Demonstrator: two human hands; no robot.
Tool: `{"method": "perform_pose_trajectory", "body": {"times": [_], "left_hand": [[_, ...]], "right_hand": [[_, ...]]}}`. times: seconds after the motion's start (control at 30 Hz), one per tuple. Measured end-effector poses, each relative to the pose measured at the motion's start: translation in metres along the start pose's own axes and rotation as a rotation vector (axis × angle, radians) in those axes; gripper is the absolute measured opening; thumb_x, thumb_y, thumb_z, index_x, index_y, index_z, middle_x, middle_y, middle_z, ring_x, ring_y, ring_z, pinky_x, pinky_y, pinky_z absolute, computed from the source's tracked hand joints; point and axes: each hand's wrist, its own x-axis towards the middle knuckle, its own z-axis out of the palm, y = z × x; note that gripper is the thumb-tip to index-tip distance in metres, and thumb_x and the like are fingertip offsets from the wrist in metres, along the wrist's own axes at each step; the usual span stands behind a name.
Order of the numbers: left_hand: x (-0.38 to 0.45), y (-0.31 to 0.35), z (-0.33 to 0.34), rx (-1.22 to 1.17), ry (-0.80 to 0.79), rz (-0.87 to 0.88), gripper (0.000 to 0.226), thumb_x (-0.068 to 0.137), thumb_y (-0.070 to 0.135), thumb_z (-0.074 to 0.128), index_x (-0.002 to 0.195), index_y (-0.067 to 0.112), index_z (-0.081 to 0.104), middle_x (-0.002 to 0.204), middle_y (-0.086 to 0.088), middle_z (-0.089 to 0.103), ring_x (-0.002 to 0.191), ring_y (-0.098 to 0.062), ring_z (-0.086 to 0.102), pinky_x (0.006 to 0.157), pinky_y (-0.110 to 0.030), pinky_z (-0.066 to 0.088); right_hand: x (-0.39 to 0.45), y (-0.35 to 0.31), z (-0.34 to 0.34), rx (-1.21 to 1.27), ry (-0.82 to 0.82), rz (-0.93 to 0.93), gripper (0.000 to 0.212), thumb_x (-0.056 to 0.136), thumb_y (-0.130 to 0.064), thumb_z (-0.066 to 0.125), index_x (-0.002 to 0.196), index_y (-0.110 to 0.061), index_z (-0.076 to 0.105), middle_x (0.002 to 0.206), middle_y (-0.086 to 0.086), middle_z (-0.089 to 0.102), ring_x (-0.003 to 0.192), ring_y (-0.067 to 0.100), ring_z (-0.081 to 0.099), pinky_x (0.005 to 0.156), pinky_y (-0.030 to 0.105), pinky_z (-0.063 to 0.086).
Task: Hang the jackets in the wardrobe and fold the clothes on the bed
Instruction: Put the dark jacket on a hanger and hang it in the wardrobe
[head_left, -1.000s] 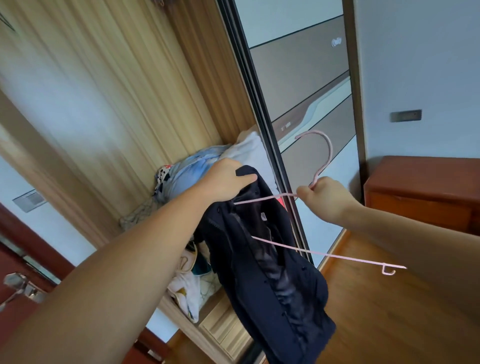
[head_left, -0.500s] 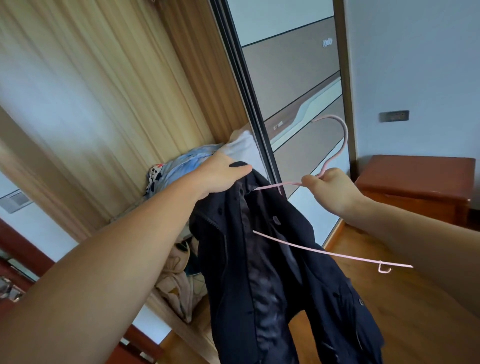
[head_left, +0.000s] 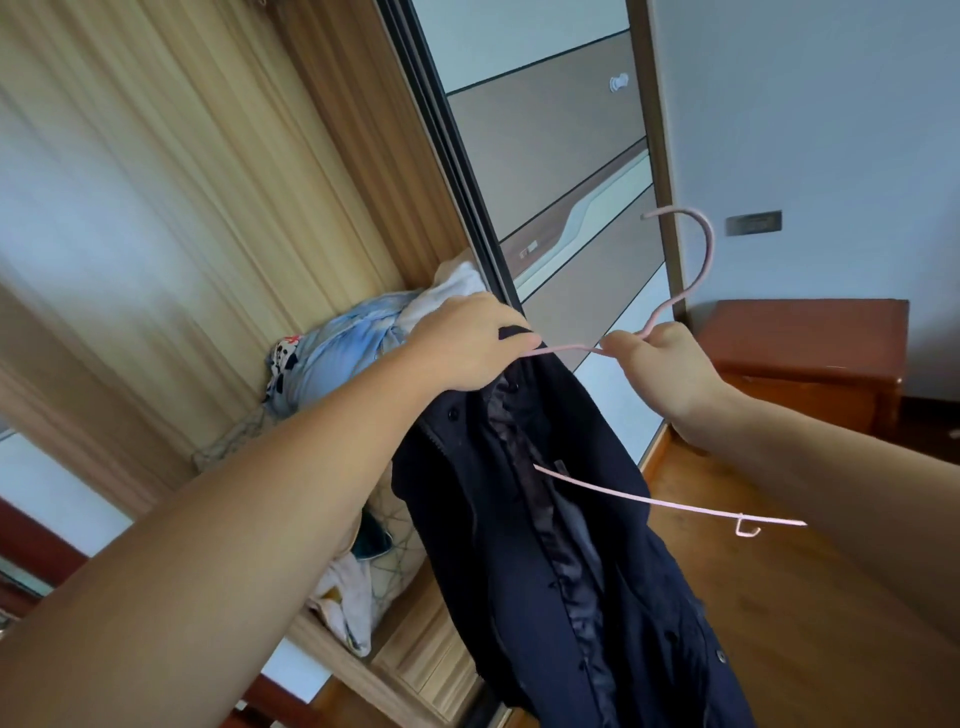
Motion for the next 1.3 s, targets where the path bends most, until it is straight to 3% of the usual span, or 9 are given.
{"method": "perform_pose_trajectory", "body": {"times": [0.13,0.3,0.43,0.53,0.67,0.9,1.03,1.17,1.3], "left_hand": [[-0.002,-0.004,0.017,-0.095,0.004,0.04,0.05,0.098,0.051,0.041,0.058,0.022,0.039,0.049,0.01,0.038,0.051,-0.006,0.036,0.057,-0.025,0.033],[0.001,-0.004,0.023,-0.068,0.031,0.174,0.031,0.094,0.05,0.053,0.082,0.026,0.068,0.063,0.025,0.057,0.062,0.004,0.05,0.06,-0.008,0.039],[0.003,-0.014,0.031,-0.067,0.09,0.127,0.027,0.096,0.044,0.053,0.083,0.025,0.067,0.056,0.015,0.055,0.057,0.0,0.049,0.055,-0.014,0.038],[-0.001,-0.023,0.032,-0.083,0.141,0.07,0.026,0.096,0.044,0.052,0.071,0.042,0.058,0.068,0.005,0.062,0.067,-0.01,0.055,0.071,-0.033,0.049],[-0.008,-0.024,0.025,-0.077,0.217,0.065,0.024,0.097,0.044,0.051,0.078,0.034,0.063,0.068,0.003,0.064,0.062,-0.007,0.053,0.061,-0.035,0.047],[-0.039,-0.028,-0.015,-0.085,0.372,0.136,0.021,0.097,0.043,0.051,0.086,0.032,0.065,0.063,0.001,0.063,0.053,-0.007,0.048,0.049,-0.017,0.037],[-0.065,-0.044,-0.031,-0.107,0.425,0.176,0.021,0.098,0.039,0.051,0.087,0.029,0.066,0.059,-0.001,0.06,0.048,-0.007,0.043,0.047,-0.014,0.032],[-0.091,-0.076,-0.032,-0.076,0.465,0.159,0.022,0.098,0.035,0.052,0.088,0.024,0.068,0.058,0.013,0.051,0.053,0.001,0.043,0.055,-0.01,0.032],[-0.107,-0.107,-0.023,-0.07,0.423,0.12,0.032,0.097,0.042,0.046,0.087,0.019,0.067,0.066,0.004,0.059,0.066,-0.011,0.051,0.066,-0.021,0.04]], "right_hand": [[0.005,-0.001,-0.015,0.006,0.019,-0.009,0.034,0.091,-0.034,0.049,0.063,-0.014,0.047,0.043,-0.006,0.032,0.042,0.007,0.029,0.043,0.024,0.028],[0.008,0.009,-0.019,-0.056,0.055,-0.112,0.041,0.095,-0.042,0.052,0.063,-0.016,0.055,0.05,-0.002,0.043,0.043,0.008,0.039,0.045,0.019,0.034],[0.001,0.028,-0.013,-0.25,0.308,-0.477,0.039,0.086,-0.048,0.065,0.107,-0.016,0.059,0.108,0.001,0.055,0.095,0.011,0.048,0.081,0.025,0.039],[-0.021,0.062,0.001,-0.421,0.2,-0.842,0.019,0.084,-0.032,0.063,0.091,-0.015,0.06,0.088,-0.002,0.057,0.081,0.017,0.051,0.072,0.031,0.041],[-0.032,0.11,0.046,-0.623,-0.188,-0.488,0.016,0.086,-0.04,0.056,0.079,-0.028,0.05,0.075,-0.011,0.057,0.067,0.016,0.051,0.056,0.027,0.034],[-0.012,0.137,0.106,-0.519,-0.149,-0.051,0.037,0.074,-0.03,0.062,0.094,-0.03,0.032,0.1,-0.005,0.048,0.08,0.026,0.055,0.063,0.036,0.041],[0.008,0.138,0.11,-0.518,-0.316,-0.039,0.033,0.077,-0.021,0.058,0.108,-0.029,0.053,0.103,-0.001,0.067,0.097,0.028,0.063,0.082,0.04,0.051],[0.03,0.135,0.086,-0.598,-0.372,-0.142,0.023,0.077,-0.011,0.056,0.09,-0.028,0.065,0.092,-0.001,0.071,0.091,0.024,0.064,0.079,0.033,0.05],[0.051,0.122,0.055,-0.662,-0.368,-0.293,0.017,0.082,-0.01,0.061,0.092,-0.022,0.068,0.093,-0.003,0.069,0.09,0.022,0.063,0.078,0.028,0.045]]}}
